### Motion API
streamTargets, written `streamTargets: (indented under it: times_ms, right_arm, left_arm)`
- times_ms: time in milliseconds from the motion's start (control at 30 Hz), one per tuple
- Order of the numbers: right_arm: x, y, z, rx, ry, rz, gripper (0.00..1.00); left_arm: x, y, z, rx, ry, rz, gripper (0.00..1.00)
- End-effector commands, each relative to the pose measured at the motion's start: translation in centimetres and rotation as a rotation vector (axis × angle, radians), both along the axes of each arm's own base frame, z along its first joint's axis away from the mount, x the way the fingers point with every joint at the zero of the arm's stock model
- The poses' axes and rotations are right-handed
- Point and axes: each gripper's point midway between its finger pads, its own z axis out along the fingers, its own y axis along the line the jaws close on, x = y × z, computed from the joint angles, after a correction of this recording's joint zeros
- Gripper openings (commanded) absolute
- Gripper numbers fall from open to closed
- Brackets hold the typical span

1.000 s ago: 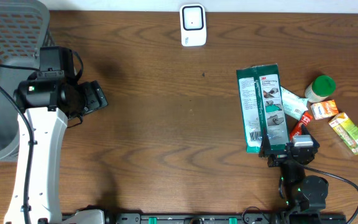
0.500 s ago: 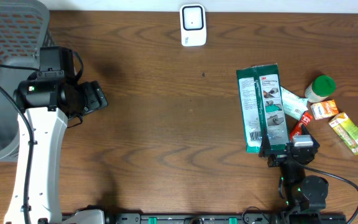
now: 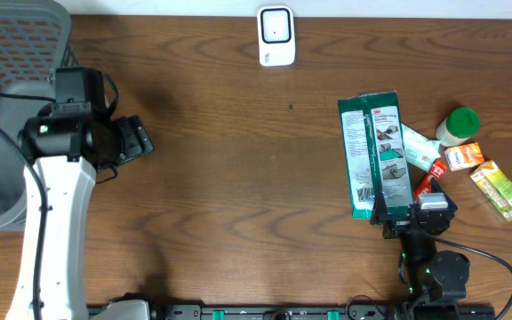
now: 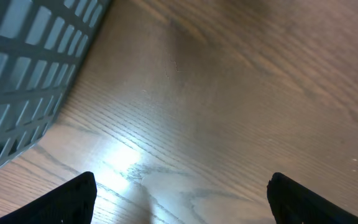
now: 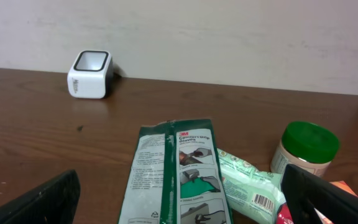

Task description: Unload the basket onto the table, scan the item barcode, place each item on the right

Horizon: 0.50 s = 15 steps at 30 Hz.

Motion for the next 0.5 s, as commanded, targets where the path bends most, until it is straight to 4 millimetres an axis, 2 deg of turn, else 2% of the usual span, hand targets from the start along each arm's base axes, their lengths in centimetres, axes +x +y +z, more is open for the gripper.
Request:
streamTargets:
  times_ms: [0, 133, 233, 333, 467]
  right_arm:
    - [0.0, 0.0, -0.1, -0.012, 0.002, 0.001, 0.99]
    - [0.0, 0.0, -0.1, -0.012, 0.002, 0.001, 0.99]
    - [0.0, 0.0, -0.1, -0.012, 0.003, 0.001, 0.99]
    - [0.0, 0.0, -0.1, -0.012, 0.002, 0.002, 0.99]
    - [0.0, 0.0, -0.1, -0.012, 0.003, 0.001, 0.99]
  left_arm:
    - [-1.4, 0.3, 3.5, 0.027, -0.124, 0.007, 0.89]
    - [-4.0, 0.2, 8.0, 0.044, -0.299, 0.010, 0.89]
    - [-6.6, 0.1, 11.2, 0.062, -0.434, 0.016, 0.89]
    - [-8.5, -0.1, 13.0, 0.068, -0.526, 0.014, 0.89]
    - [-11.6, -0.4, 14.3, 0.082, -0.596, 0.003, 0.89]
